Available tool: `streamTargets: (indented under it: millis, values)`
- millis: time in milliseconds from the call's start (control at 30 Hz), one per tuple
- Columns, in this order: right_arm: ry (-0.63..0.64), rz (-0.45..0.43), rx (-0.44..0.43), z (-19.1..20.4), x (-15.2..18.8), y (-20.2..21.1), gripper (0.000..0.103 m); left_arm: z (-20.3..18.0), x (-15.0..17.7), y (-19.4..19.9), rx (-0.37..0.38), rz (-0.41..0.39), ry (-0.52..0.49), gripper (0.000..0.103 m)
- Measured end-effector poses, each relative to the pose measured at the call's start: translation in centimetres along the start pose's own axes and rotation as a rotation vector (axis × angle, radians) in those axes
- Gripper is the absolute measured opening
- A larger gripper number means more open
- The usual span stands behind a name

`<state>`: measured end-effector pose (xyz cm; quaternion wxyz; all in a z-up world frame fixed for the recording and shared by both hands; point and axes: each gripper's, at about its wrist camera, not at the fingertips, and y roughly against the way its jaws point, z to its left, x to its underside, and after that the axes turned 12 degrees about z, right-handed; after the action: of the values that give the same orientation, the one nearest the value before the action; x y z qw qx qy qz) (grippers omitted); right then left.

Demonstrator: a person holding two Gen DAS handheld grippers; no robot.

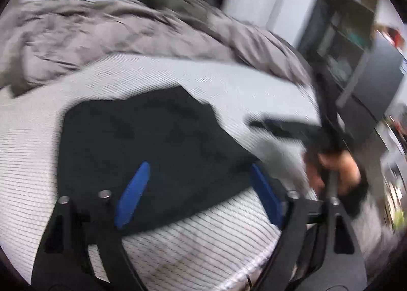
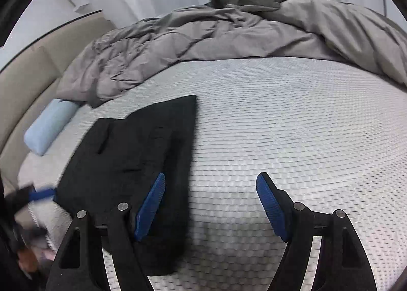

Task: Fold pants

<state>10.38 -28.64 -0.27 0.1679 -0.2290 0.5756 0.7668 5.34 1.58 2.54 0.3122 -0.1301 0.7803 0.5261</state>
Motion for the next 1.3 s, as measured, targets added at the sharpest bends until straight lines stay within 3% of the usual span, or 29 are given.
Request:
streamTargets:
  millis: [133,167,200,233,300,433,567,600,633,733,867,967,1033,1067,1133,1200,1300]
  values:
    - [0.025,0.047,-0.175,1.6,0.1,-1.1,0.075,5.8,-0.3,-0.4,-0.131,-0.065,0.157,0.082]
    - [0.028,0.064,-0.222,1.9,0.3,-1.3,0.074,7.6,0.3,-1.1,-0.146,-0.059,0.212,0.075]
    - [0.030,0.082,-0.267,2.1,0.3,-1.6,0.066,9.4,0.7,-1.8,-0.153,-0.023,0.267,0.060]
    - [0.037,0.107,-0.320,2.4,0.4,-2.0,0.057,11.1,1.3,-2.8,-0.155,0.035,0.311,0.053]
    - [0.066,0.155,-0.326,3.2,0.8,-2.7,0.056,12.6,1.7,-3.9,-0.167,0.063,0.312,0.042]
    - [0.054,0.218,-0.306,3.4,0.8,-5.1,0.056,13.3,1.7,-4.9,-0.214,0.085,0.271,0.040]
    - [-0.014,0.246,-0.408,2.8,0.0,-7.3,0.057,13.3,2.0,-5.2,-0.216,0.086,0.267,0.040]
    - [-0.040,0.239,-0.440,2.6,-0.2,-7.5,0.049,13.6,2.2,-4.7,-0.212,0.085,0.276,0.040]
    - [-0.057,0.230,-0.458,2.4,-0.4,-7.6,0.029,13.5,2.0,-4.5,-0.206,0.081,0.284,0.040]
    - [-0.015,0.153,-0.428,3.6,-0.9,-5.6,0.021,12.7,1.8,-3.7,-0.215,0.066,0.285,0.040]
    - [0.086,0.058,-0.405,5.6,0.5,-0.8,0.020,12.2,1.9,-3.1,-0.228,0.066,0.275,0.040]
    - [0.042,0.116,-0.364,4.4,2.1,-1.3,0.020,12.6,1.9,-3.5,-0.243,0.083,0.289,0.040]
    - [0.029,0.204,-0.234,3.8,2.0,-4.2,0.026,12.7,1.9,-3.8,-0.243,0.088,0.294,0.040]
    - [0.022,0.241,-0.214,3.6,2.0,-5.6,0.028,12.6,1.9,-3.7,-0.258,0.087,0.296,0.040]
    - [0.005,0.233,-0.236,3.6,1.5,-5.6,0.035,12.2,1.9,-3.1,-0.274,0.067,0.289,0.040]
    - [0.030,0.165,-0.185,4.0,1.1,-3.4,0.043,11.5,1.8,-2.2,-0.286,0.023,0.274,0.040]
    - [0.119,0.010,-0.071,5.1,1.3,-0.1,0.045,9.3,1.6,-1.5,-0.276,-0.019,0.178,0.040]
